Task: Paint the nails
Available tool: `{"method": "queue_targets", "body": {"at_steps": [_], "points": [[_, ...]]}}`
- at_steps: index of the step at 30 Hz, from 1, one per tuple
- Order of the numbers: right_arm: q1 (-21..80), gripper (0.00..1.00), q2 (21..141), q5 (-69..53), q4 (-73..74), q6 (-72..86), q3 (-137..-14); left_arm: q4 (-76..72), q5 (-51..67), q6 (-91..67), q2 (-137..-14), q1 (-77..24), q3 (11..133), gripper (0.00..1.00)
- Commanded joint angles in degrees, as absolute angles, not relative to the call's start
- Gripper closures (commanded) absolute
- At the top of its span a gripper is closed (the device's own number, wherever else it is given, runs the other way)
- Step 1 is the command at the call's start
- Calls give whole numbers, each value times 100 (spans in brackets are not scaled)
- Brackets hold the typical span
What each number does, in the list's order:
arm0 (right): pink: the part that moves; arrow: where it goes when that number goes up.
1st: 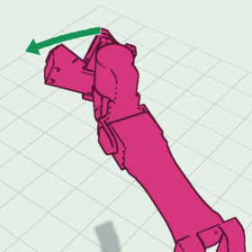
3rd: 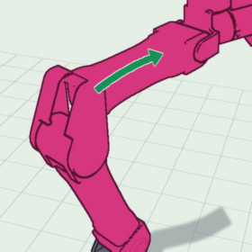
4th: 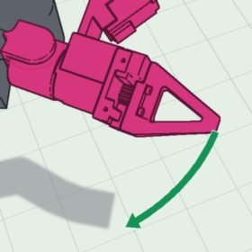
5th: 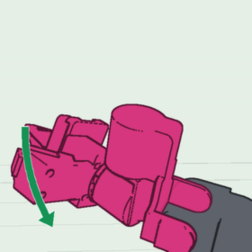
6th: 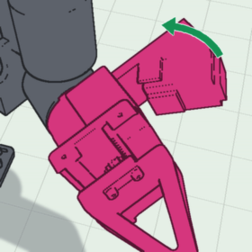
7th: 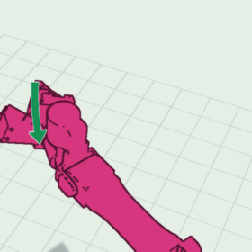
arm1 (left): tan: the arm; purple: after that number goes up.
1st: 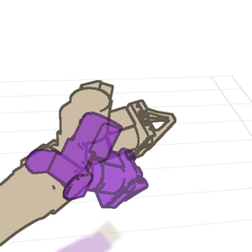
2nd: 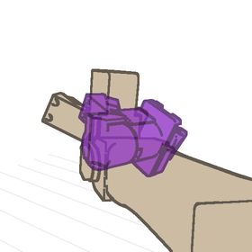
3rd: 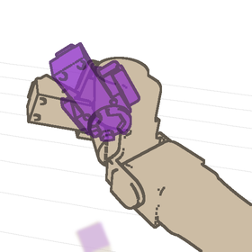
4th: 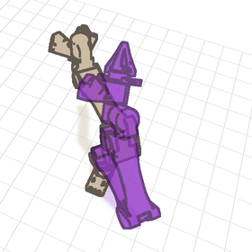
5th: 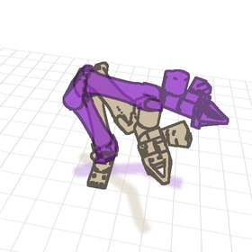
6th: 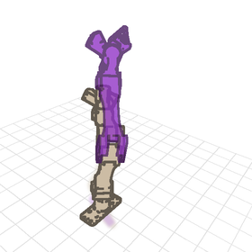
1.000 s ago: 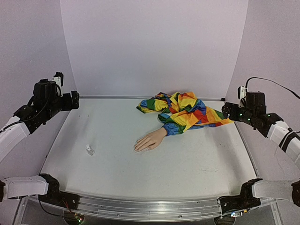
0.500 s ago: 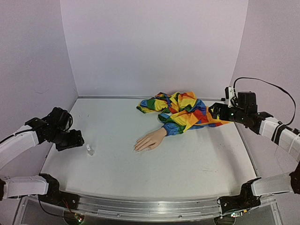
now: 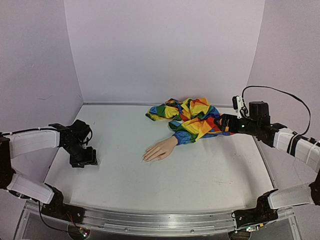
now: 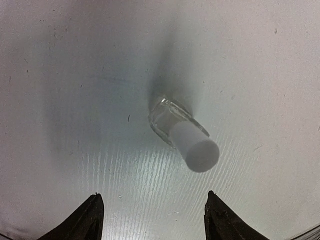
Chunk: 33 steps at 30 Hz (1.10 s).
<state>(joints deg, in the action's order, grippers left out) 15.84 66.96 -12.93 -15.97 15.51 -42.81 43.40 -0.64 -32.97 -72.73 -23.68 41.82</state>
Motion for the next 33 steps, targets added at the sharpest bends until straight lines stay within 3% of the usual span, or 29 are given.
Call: {"method": "queue_targets", "body": {"at_steps": [1,17,26,33], "points": [[1641,2,6539,-1479,-1940,1641,-4259,3846,73,-2908,-7619,-2400,4596,37],[1773,2,6435,-1519,-1925,1733,-4205,3657,-444,-2536,-8257,-2398,4939,67],[1840,2,6523,-1527,-1907,1749,-4244,3604,-330,-2507,-8310,-2392,4950,70],[1946,2,6641,-1526,-1899,1782,-4280,3603,-222,-2411,-8366,-2403,5018,86]]}}
